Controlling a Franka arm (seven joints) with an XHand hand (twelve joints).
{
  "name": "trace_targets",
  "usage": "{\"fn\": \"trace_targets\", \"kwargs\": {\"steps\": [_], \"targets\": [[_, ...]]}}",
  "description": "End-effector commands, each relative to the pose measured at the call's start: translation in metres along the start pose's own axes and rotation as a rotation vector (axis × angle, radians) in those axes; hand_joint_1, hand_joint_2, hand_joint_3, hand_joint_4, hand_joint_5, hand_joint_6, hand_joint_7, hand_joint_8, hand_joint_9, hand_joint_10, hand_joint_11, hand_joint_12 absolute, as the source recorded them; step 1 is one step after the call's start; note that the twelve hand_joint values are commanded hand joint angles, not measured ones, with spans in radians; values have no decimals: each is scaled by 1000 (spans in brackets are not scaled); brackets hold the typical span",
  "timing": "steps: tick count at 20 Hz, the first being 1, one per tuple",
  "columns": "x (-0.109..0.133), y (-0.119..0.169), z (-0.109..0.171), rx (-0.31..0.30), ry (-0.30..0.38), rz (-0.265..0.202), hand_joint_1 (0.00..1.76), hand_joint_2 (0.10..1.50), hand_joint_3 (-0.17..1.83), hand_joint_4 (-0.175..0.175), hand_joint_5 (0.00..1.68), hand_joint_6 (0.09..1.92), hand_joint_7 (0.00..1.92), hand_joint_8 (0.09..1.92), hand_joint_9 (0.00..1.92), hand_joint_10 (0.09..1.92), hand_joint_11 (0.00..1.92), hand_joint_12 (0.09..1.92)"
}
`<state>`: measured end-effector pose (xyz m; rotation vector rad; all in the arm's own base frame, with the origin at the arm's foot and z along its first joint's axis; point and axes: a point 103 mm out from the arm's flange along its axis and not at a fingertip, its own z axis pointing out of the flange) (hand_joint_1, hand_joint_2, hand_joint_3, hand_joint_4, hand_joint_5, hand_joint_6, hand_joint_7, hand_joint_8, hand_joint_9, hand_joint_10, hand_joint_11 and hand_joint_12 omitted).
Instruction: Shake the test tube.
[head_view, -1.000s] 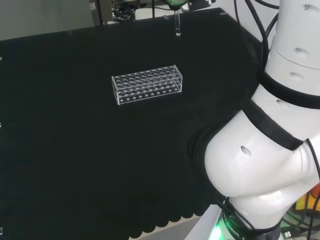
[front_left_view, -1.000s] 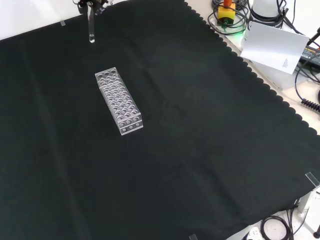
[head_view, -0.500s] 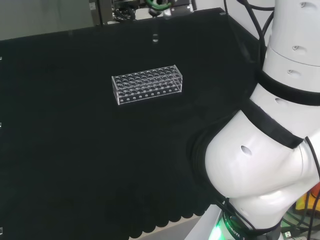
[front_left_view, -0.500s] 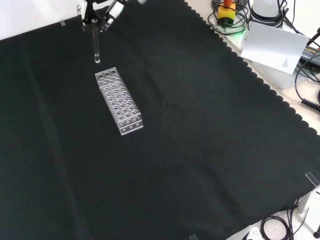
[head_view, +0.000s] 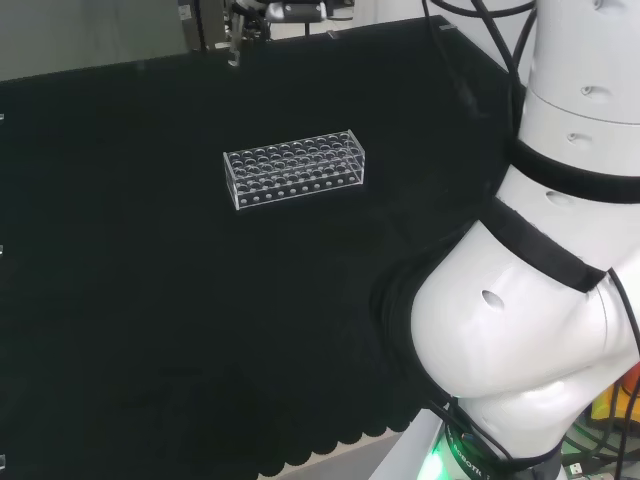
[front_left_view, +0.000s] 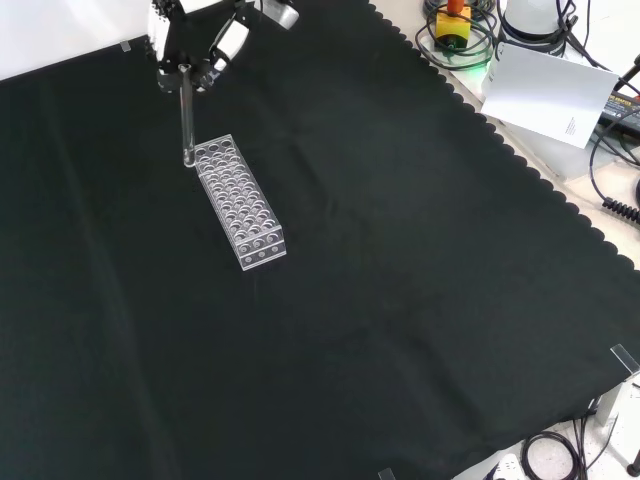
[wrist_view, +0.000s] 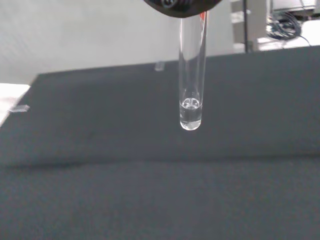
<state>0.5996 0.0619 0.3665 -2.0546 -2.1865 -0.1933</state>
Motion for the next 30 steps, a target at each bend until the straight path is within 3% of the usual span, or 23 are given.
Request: {"fn": "trace_targets", "kwargs": {"steps": [1, 10, 19, 25, 30], "targets": [[6, 5, 2, -1, -8, -21, 1407, 1038, 0, -175, 1147, 374, 1152, 1081, 1095, 822, 1142, 985], [-49, -14, 15, 90, -176, 48, 1407, 1038, 0, -175, 1147, 375, 1151, 1082, 1094, 824, 1142, 985], [-129, -38, 3, 144, -315, 201, 1407, 1039, 0, -175, 1146, 377, 1150, 1084, 1093, 825, 1143, 985], [-157, -43, -17, 131, -369, 265, 1407, 1039, 0, -175, 1145, 378, 1150, 1085, 1093, 826, 1143, 985], [-163, -42, -22, 122, -372, 277, 1407, 1039, 0, -175, 1144, 380, 1150, 1085, 1093, 825, 1144, 986]]}}
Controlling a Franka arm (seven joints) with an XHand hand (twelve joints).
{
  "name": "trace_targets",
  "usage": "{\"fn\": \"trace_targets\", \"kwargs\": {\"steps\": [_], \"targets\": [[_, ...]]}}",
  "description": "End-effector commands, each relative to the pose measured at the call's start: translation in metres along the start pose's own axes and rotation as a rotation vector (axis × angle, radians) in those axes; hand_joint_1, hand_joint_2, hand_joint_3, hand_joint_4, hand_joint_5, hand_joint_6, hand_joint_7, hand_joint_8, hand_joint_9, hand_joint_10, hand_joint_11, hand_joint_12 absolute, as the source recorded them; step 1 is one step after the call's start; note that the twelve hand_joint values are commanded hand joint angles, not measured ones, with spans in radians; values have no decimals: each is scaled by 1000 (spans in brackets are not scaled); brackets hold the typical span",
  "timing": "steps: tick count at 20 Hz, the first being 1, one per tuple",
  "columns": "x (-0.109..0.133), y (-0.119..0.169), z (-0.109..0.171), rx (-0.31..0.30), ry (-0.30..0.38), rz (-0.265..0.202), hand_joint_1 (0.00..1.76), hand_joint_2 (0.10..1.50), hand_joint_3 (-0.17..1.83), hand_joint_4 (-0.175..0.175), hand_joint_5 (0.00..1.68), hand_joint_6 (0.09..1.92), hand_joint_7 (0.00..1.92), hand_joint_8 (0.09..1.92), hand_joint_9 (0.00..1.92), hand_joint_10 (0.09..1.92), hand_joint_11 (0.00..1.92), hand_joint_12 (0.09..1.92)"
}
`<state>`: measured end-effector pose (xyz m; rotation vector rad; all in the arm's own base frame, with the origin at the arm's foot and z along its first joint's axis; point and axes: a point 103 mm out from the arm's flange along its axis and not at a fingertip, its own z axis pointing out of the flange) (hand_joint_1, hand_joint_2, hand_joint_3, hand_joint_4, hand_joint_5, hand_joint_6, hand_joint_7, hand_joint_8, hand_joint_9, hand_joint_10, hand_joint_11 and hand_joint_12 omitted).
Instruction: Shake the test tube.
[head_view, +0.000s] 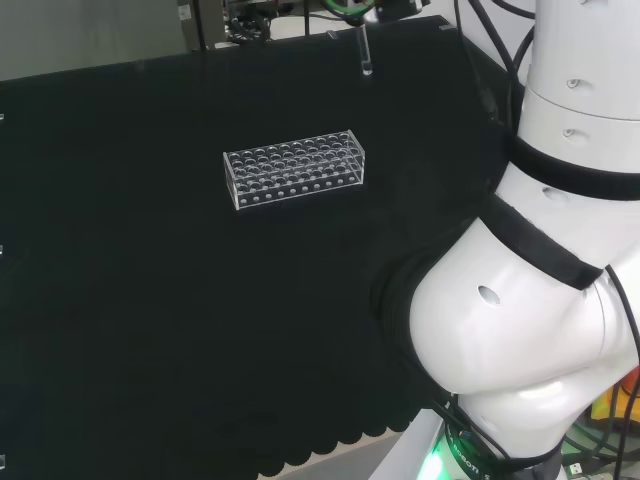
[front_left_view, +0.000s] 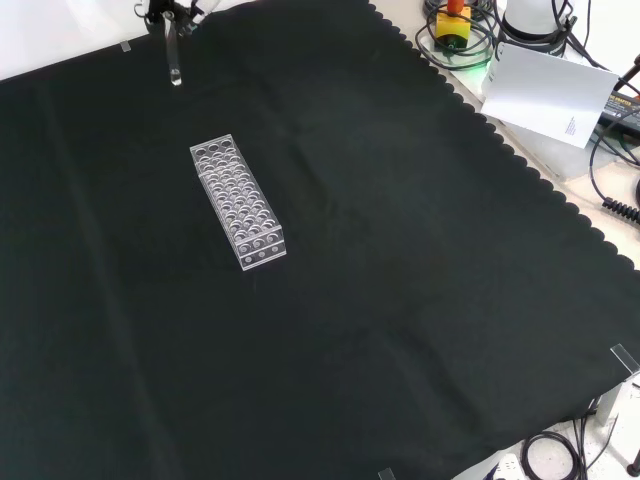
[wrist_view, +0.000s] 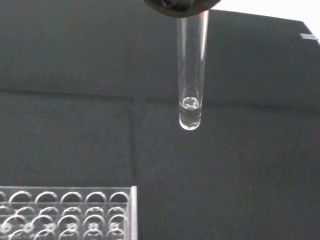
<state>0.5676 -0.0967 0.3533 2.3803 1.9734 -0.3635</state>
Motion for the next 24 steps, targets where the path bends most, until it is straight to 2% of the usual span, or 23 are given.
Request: {"fn": "trace_targets", "kwargs": {"steps": [1, 6, 12, 17, 24], "targets": [[-7, 1, -3, -6, 2, 14, 1407, 1039, 0, -175, 1144, 380, 1151, 1084, 1094, 824, 1145, 986], [16, 3, 5, -1, 49, -12, 1406, 1039, 0, -175, 1143, 382, 1151, 1084, 1094, 823, 1145, 986], [62, 8, 8, -10, 169, -69, 1407, 1039, 0, -175, 1143, 382, 1151, 1084, 1094, 824, 1145, 986], [104, 12, -4, -39, 269, -125, 1407, 1039, 0, -175, 1143, 382, 1151, 1085, 1094, 825, 1144, 986], [144, 17, -30, -92, 333, -203, 1407, 1039, 0, -175, 1143, 381, 1150, 1086, 1093, 826, 1144, 986]]}}
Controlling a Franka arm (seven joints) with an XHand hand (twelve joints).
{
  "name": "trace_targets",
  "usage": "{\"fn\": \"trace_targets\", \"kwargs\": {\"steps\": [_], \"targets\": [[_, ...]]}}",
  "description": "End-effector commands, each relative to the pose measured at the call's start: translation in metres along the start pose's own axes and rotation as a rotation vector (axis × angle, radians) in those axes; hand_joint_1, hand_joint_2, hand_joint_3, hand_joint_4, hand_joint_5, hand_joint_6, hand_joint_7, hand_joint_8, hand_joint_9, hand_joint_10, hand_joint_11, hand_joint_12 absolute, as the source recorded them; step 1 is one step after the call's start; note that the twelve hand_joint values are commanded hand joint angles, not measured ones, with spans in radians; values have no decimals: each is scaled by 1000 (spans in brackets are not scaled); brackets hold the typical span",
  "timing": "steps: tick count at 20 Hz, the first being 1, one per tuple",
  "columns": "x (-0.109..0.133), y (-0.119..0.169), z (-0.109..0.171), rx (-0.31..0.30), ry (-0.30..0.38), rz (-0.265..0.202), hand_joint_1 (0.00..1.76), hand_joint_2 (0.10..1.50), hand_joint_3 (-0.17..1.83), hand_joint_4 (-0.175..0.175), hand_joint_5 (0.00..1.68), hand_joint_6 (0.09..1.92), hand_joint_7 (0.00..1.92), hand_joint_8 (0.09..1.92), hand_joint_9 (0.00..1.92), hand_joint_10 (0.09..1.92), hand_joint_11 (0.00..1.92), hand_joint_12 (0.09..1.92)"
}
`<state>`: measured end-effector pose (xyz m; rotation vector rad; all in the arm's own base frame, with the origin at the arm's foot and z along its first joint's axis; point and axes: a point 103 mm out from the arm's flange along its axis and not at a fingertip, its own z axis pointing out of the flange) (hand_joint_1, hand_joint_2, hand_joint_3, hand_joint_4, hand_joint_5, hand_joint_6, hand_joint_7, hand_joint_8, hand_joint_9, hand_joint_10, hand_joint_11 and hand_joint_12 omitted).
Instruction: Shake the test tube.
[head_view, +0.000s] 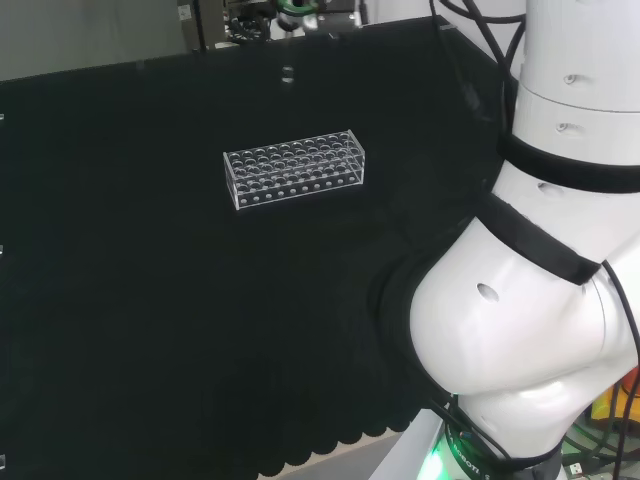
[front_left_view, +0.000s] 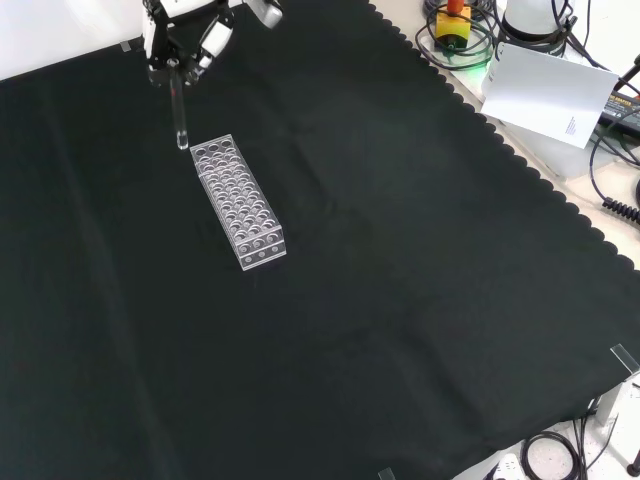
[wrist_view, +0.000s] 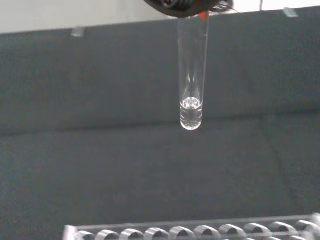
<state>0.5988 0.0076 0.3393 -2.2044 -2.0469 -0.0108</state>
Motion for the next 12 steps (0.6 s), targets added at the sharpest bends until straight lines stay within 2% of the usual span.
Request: {"fn": "trace_targets", "kwargs": {"steps": [1, 6, 12], "targets": [[42, 12, -11, -47, 52, -88, 1406, 1039, 0, -175, 1143, 382, 1150, 1086, 1093, 826, 1144, 986], [41, 14, -14, -50, 36, -95, 1406, 1039, 0, -175, 1143, 382, 1150, 1087, 1093, 827, 1144, 986], [11, 10, -6, -21, -44, -52, 1407, 1040, 0, -175, 1143, 382, 1149, 1087, 1092, 828, 1143, 986]]}}
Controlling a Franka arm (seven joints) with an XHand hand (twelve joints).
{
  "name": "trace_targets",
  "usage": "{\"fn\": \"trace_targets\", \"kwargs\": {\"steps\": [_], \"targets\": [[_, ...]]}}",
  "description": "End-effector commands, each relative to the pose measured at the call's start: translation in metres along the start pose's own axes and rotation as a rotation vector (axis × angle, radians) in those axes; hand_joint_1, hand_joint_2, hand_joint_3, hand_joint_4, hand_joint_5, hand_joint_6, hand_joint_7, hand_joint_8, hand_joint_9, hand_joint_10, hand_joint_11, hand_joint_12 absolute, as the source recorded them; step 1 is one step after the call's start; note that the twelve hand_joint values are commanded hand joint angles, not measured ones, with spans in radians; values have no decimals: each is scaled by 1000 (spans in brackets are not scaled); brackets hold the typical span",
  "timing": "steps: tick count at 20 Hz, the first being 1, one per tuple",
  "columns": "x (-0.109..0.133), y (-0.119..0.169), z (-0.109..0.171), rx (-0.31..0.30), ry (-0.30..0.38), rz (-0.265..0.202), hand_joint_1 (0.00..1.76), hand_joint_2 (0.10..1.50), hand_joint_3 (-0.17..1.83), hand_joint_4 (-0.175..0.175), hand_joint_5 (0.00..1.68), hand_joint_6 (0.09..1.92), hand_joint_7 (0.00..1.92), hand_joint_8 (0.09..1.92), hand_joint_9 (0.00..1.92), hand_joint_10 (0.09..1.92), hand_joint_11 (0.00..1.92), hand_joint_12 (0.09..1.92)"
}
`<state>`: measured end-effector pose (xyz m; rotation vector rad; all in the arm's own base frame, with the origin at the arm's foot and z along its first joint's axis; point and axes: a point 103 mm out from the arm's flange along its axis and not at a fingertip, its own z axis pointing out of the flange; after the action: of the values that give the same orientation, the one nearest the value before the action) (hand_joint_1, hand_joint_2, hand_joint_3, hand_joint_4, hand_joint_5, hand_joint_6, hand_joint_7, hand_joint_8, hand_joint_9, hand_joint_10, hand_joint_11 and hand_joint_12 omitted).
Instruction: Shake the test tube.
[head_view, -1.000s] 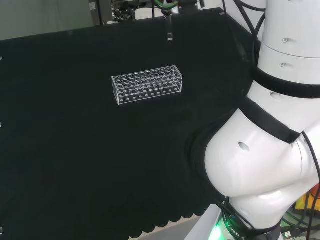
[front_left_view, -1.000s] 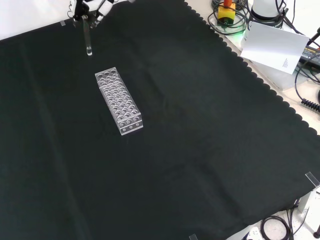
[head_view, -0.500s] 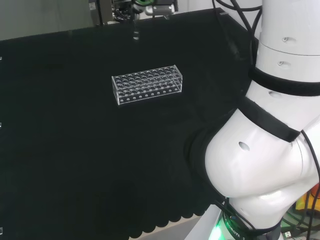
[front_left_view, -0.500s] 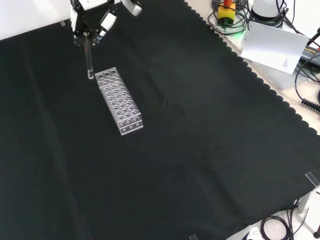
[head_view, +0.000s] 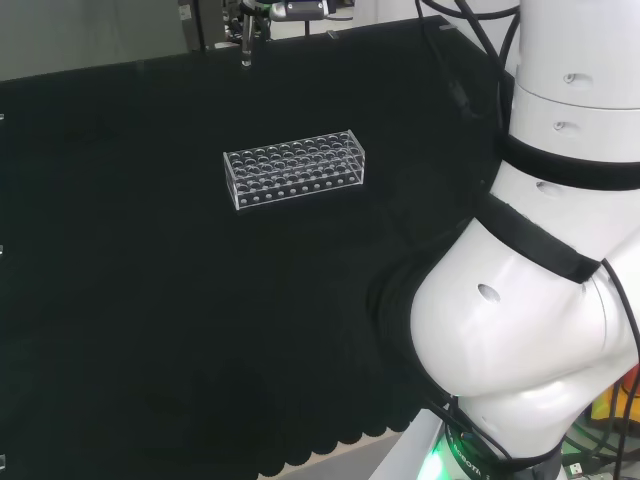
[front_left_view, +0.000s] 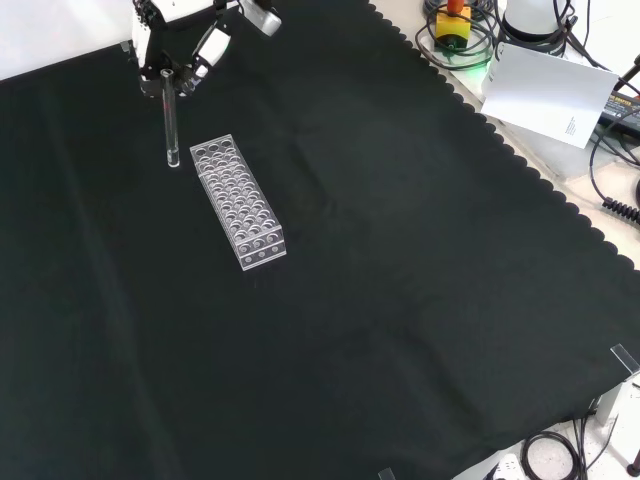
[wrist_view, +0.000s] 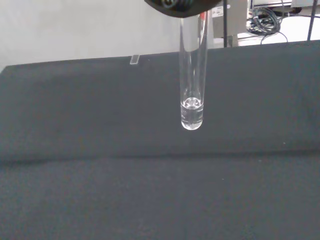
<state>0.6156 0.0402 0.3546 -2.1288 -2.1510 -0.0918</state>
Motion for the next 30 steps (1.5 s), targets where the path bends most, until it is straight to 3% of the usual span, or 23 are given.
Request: {"fn": "trace_targets", "kwargs": {"steps": [1, 9, 15, 19, 30], "targets": [[-34, -9, 8, 33, -78, 52, 1407, 1040, 0, -175, 1143, 382, 1149, 1087, 1092, 828, 1143, 986], [-112, -33, 10, 101, -204, 194, 1407, 1040, 0, -175, 1142, 383, 1149, 1087, 1092, 828, 1144, 986], [-146, -41, -2, 106, -253, 267, 1406, 1040, 0, -175, 1142, 384, 1149, 1087, 1092, 828, 1144, 986], [-143, -38, -2, 98, -246, 262, 1406, 1039, 0, -175, 1142, 385, 1150, 1087, 1092, 827, 1144, 986], [-98, -24, 15, 87, -183, 162, 1406, 1040, 0, -175, 1141, 386, 1150, 1086, 1093, 826, 1145, 986]]}}
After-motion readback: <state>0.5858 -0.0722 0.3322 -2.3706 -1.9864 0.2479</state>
